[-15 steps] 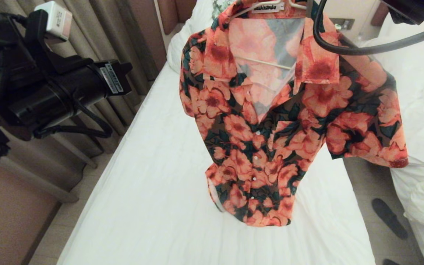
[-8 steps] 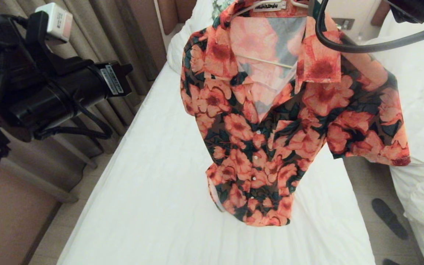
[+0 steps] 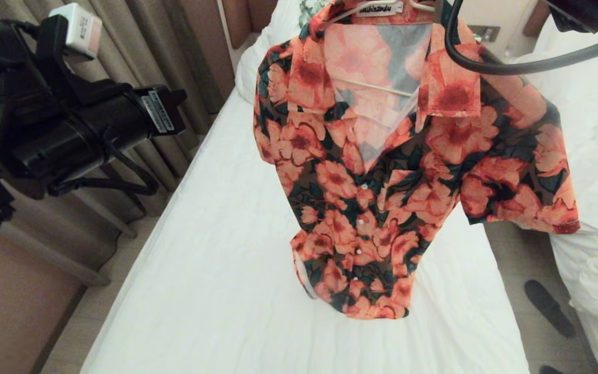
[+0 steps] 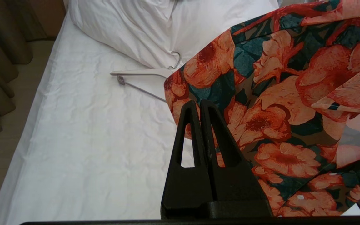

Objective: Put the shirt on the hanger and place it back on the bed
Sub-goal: Take the clothes hanger out of the clothes

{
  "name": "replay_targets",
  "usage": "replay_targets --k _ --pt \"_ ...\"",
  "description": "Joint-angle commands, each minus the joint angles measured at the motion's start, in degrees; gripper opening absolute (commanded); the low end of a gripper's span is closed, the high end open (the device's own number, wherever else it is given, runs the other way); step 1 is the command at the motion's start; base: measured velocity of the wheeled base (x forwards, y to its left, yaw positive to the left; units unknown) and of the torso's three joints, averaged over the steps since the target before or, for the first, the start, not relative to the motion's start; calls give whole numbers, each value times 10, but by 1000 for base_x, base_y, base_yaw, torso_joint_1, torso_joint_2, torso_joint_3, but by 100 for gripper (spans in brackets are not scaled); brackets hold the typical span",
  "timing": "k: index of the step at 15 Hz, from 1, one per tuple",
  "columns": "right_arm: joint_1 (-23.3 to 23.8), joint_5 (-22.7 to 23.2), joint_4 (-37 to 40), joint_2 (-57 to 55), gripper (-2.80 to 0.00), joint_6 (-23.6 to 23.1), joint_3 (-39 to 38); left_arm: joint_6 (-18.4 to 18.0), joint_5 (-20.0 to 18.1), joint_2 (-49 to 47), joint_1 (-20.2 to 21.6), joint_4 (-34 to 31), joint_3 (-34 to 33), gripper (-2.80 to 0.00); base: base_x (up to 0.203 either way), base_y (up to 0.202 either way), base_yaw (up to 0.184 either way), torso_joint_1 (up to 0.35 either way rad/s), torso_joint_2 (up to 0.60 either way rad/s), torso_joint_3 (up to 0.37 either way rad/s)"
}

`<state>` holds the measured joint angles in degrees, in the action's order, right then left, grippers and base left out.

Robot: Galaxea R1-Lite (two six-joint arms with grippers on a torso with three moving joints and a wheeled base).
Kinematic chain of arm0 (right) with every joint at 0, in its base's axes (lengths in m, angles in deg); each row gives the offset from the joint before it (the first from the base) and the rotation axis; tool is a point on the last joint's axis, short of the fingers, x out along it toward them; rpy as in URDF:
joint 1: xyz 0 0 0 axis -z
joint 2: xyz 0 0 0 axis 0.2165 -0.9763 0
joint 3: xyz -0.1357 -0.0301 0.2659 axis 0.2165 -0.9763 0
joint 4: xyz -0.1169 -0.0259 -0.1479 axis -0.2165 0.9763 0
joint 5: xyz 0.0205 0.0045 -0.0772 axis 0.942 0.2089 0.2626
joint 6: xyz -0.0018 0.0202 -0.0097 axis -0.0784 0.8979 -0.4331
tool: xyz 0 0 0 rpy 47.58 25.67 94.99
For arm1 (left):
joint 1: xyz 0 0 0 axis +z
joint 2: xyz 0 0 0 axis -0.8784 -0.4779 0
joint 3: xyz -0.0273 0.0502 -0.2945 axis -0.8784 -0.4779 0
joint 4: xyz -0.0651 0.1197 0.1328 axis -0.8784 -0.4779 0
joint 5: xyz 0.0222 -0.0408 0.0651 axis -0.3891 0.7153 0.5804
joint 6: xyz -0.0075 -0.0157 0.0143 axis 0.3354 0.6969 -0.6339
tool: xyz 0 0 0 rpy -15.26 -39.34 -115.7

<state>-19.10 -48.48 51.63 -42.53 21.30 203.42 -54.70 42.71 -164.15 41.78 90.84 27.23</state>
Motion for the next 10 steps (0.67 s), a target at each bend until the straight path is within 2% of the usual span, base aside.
replay_targets --k 1,7,10 --pt "1 1 -1 -1 -280 0 0 1 0 -2 0 2 1 -280 0 0 0 0 0 0" --pt "1 2 -1 -4 -280 0 -1 3 2 0 -8 2 5 -280 0 0 0 0 0 0" --pt "-3 -1 4 -11 -280 9 -6 14 16 -2 -53 -2 5 -280 0 0 0 0 0 0"
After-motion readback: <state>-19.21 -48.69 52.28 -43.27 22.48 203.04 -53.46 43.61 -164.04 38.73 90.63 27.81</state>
